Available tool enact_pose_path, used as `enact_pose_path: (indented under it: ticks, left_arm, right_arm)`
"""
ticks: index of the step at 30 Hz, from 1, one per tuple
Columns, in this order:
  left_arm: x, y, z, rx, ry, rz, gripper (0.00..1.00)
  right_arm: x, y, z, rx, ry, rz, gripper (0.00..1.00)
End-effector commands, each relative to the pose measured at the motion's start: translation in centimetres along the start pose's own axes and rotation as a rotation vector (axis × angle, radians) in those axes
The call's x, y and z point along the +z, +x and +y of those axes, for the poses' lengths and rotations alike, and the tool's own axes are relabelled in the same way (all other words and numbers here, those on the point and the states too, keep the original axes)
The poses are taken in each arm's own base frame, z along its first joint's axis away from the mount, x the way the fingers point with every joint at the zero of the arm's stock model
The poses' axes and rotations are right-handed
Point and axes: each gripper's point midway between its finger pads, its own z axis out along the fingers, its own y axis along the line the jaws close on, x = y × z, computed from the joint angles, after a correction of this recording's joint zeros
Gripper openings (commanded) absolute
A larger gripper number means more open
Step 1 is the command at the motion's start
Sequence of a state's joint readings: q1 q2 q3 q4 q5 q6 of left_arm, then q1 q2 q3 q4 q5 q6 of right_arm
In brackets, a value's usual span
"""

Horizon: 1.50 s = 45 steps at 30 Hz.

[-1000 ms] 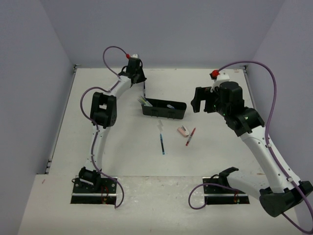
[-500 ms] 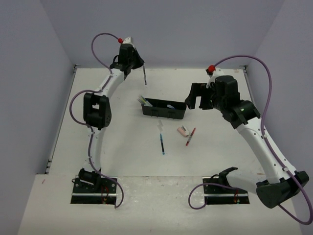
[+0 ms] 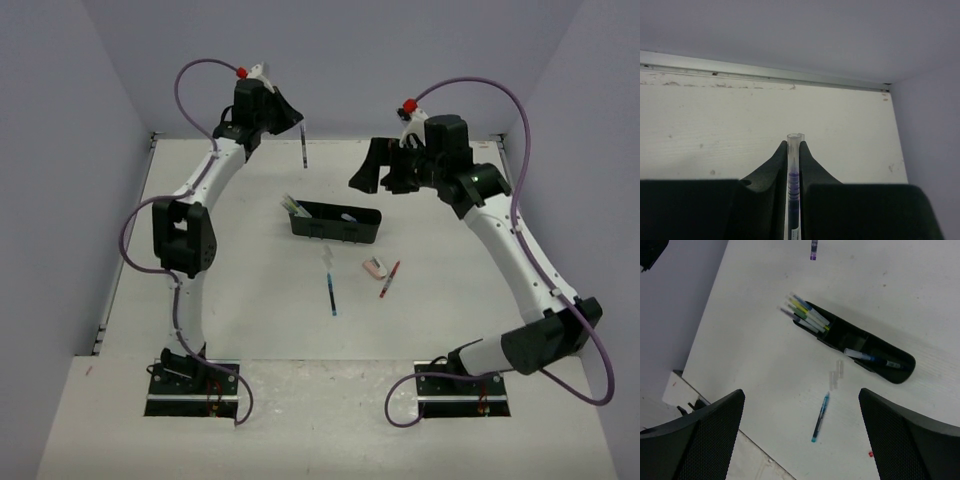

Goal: Sort the stationery into containers
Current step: Pick up the pen from the center of the board, then place the pen in the storage box.

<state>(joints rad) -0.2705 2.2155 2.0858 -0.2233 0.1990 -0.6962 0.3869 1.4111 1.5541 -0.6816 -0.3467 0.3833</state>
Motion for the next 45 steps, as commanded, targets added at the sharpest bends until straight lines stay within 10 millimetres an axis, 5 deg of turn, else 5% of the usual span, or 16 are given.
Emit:
enact_pose_path:
  ticks: [1, 8, 16, 19, 23, 31, 33, 35, 36, 41, 45]
  left_arm:
    - [-6.0, -2.5, -10.2, -0.026, 0.239, -0.048, 0.0]
    - [-10.6, -0.2, -16.6, -0.042, 0.383, -0.001, 0.0]
    - [-13.3, 1.6, -19.7, -0.058, 0.458, 0.036, 0.0]
    - [-13.7, 2.2, -19.8, -0.061, 0.462, 0.046, 0.0]
    - [-14.0, 2.2, -19.7, -0.052, 0.459, 0.035, 0.0]
    - [-14.2, 1.3, -20.7, -0.023, 0.487, 0.012, 0.0]
    - [-14.6, 0.9, -20.7, 0.008, 0.482, 0.004, 0.3]
    - [-14.9, 0.1, -19.9, 0.074, 0.417, -0.019, 0.91]
    - [-15.1, -0.3, -19.3, 0.114, 0.379, -0.026, 1.0]
    - [-18.1, -4.5, -14.4, 0.154, 0.175, -0.082, 1.0]
    - [-20.9, -5.4, -10.3, 0.171, 0.099, -0.102, 1.0]
  right_arm:
    - [1.2, -2.6, 3.0, 0.032, -0.169, 0.002, 0.95]
    - [5.9, -5.8, 2.6, 0.042, -0.207, -0.014, 0.89]
    - [8.4, -7.9, 0.5, 0.058, -0.16, -0.039, 0.82]
    - [8.4, -7.8, 0.9, 0.059, -0.201, -0.032, 0.61]
    - [7.8, -7.4, 2.3, 0.069, -0.285, -0.039, 0.05]
    - [6.3, -6.8, 3.9, 0.068, -0.385, -0.07, 0.0]
    - [6.7, -6.1, 2.6, 0.027, -0.349, -0.077, 0.0]
    - [7.2, -4.8, 0.8, -0.022, -0.289, -0.102, 0.0]
    - [7.1, -5.0, 0.1, -0.069, -0.256, -0.147, 0.0]
    - [7.4, -2.5, -3.7, -0.208, -0.156, -0.308, 0.0]
    - [7.1, -1.2, -5.8, -0.361, -0.099, -0.432, 0.0]
